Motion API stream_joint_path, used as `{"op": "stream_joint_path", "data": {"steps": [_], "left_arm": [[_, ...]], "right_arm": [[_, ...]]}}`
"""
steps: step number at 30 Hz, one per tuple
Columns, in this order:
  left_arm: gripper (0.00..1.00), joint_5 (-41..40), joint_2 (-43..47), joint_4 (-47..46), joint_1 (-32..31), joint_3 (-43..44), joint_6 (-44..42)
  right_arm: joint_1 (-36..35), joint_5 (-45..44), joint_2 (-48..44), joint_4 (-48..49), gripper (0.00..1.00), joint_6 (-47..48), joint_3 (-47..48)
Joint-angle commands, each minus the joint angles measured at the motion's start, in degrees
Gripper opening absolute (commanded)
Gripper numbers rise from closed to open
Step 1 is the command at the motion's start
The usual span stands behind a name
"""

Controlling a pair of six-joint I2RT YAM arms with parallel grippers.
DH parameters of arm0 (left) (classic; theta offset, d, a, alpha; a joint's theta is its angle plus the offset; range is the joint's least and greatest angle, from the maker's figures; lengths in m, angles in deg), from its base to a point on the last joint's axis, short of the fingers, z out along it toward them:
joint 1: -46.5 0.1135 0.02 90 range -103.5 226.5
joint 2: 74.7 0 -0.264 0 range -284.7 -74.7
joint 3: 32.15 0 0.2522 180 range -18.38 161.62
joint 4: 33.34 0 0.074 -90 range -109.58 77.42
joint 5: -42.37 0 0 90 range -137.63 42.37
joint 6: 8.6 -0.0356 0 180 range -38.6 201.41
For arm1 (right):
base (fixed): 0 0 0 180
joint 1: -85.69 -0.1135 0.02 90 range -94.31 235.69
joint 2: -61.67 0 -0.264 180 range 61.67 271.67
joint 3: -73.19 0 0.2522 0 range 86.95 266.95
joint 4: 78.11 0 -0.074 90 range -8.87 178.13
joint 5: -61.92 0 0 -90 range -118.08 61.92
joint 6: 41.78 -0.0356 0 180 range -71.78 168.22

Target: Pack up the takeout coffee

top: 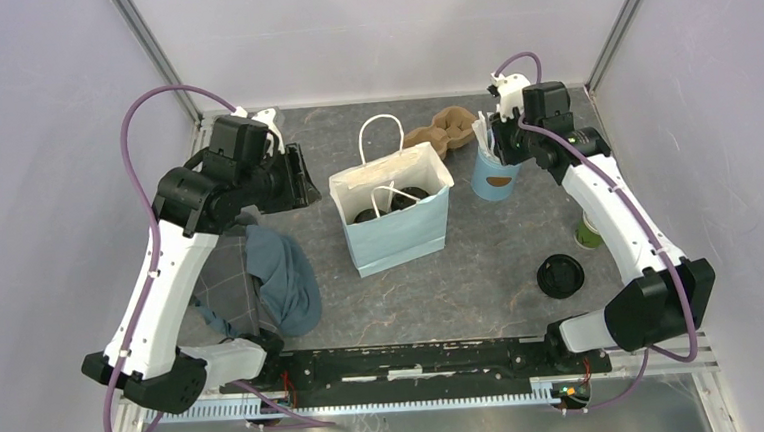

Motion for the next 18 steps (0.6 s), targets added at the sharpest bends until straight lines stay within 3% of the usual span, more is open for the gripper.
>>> {"op": "stream_joint_path", "data": {"steps": [1, 9, 14, 18], "left_arm": [[0.58, 0.6, 0.6, -1.9, 0.0, 0.4, -1.4], [0.58, 1.0, 0.2, -1.8, 0.0, 0.6, -1.4], [0.58, 0.9, 0.3, -1.8, 0.0, 0.6, -1.5], [0.58, 0.9, 0.5, -1.8, 0.0, 0.4, -1.5]], "right_arm": [[0.1, -0.8, -0.1, 0.1, 0.3, 0.9, -0.3], [0.1, -0.7, 0.2, -0.7, 0.35, 1.4, -1.1], [0.2, -5.1, 0.4, -1.5, 0.24, 1.3, -0.5], [0.2, -7.0, 0.7, -1.8, 0.23, 1.3, -0.4]]}}
